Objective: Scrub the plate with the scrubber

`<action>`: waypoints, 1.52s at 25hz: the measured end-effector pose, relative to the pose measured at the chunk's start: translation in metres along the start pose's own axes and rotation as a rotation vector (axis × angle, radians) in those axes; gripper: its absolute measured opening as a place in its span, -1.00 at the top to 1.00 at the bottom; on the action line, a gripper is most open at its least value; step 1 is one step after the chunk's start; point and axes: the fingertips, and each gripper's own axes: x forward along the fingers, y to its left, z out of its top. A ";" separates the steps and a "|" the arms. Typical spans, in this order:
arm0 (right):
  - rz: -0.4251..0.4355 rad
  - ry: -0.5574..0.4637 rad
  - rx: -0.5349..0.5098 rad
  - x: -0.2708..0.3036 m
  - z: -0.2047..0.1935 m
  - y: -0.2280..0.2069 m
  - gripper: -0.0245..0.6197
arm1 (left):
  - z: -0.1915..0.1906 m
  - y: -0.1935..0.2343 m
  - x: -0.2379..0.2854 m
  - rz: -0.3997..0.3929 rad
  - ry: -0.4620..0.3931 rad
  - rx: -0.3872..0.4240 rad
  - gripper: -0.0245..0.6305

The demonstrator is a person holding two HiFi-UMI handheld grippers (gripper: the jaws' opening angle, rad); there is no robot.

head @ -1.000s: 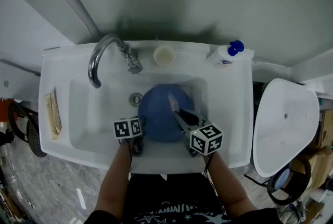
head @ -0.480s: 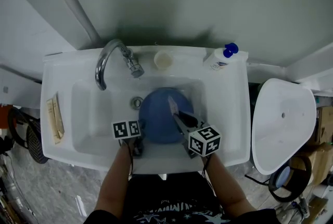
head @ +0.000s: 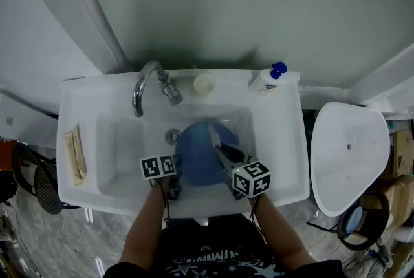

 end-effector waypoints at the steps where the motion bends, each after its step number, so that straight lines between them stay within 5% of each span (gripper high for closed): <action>1: -0.008 0.004 -0.015 0.000 0.001 0.001 0.70 | 0.002 -0.001 -0.002 -0.003 -0.004 0.003 0.83; 15: -0.171 0.116 -0.253 -0.006 0.003 0.016 0.70 | 0.005 -0.020 -0.055 -0.082 -0.101 -0.032 0.83; 22: -0.225 0.157 -0.364 -0.004 0.007 0.032 0.70 | 0.006 -0.039 -0.086 -0.136 -0.145 0.056 0.83; 30: -0.156 0.179 -0.461 0.006 0.005 0.077 0.70 | 0.006 -0.047 -0.110 -0.155 -0.177 0.113 0.83; 38: 0.018 0.234 -0.608 0.014 -0.015 0.122 0.70 | 0.007 -0.042 -0.125 -0.148 -0.184 0.140 0.83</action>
